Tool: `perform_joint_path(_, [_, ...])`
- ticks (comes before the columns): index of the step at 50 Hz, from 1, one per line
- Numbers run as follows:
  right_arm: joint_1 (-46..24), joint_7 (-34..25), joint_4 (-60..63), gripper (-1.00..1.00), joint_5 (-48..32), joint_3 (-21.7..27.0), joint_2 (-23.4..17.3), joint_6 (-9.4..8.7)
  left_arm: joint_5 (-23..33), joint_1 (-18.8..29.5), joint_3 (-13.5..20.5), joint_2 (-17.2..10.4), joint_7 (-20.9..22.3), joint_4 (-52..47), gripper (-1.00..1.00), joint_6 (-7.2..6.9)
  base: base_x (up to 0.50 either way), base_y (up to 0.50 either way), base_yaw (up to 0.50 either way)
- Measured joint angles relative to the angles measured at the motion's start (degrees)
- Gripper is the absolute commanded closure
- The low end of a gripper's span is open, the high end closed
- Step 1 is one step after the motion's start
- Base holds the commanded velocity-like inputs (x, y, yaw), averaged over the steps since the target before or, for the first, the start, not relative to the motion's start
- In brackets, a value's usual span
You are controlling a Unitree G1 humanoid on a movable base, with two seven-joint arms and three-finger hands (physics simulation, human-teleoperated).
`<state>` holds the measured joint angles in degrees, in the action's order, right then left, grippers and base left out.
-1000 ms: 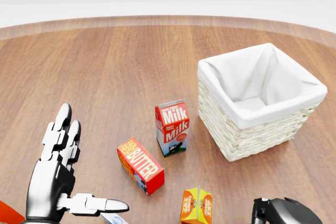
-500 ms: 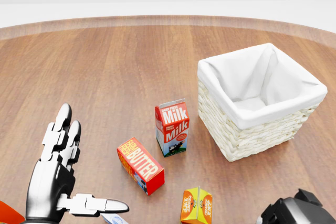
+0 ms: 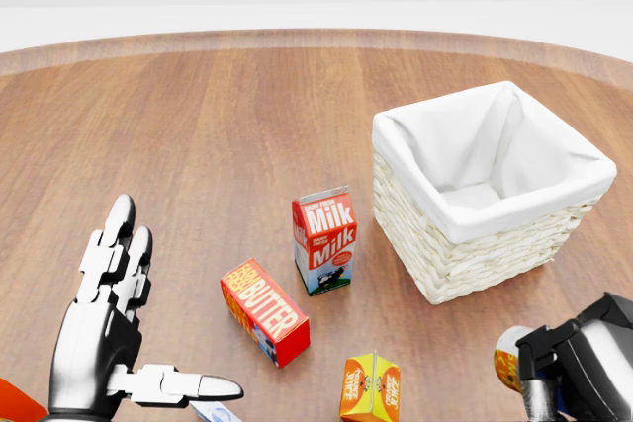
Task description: Pick up the alphabet soup and the tomato sauce, and put them in the basket.
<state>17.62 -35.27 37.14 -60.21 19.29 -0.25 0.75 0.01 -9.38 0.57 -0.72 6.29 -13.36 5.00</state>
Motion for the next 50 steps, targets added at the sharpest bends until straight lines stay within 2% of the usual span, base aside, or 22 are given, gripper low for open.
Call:
perform_joint_path(16, [-2.44,1.48,7.54,1.00,7.07,2.48,0.57,-0.20,0.00,-0.02,0.02,0.00,-0.02,0.00,-1.00,0.00,0.00,0.00,0.00])
perform_joint_path(23, [-3.95,3.79,9.19,1.00,8.78,1.60,0.44,0.02,0.01,-0.10,0.03,0.00,-0.02,-0.03,-1.00,0.00,0.00,0.00,0.00])
perform_joint_path(28, [-6.03,4.79,9.92,1.00,8.91,0.21,-0.39,-1.19,0.00,-0.07,0.04,-0.01,0.00,0.13,-1.00,0.00,0.00,0.00,0.00])
perform_joint_path(39, [-12.77,5.93,9.72,1.00,7.74,-2.99,-3.59,-5.75,-0.03,-0.06,0.05,-0.01,0.02,0.13,-1.00,0.00,0.00,0.00,0.00])
perform_joint_path(50, [-19.09,5.95,7.26,1.00,5.50,-5.43,-6.65,-5.75,-0.05,-0.05,0.07,-0.02,0.09,0.24,-1.00,0.00,0.00,0.00,0.00])
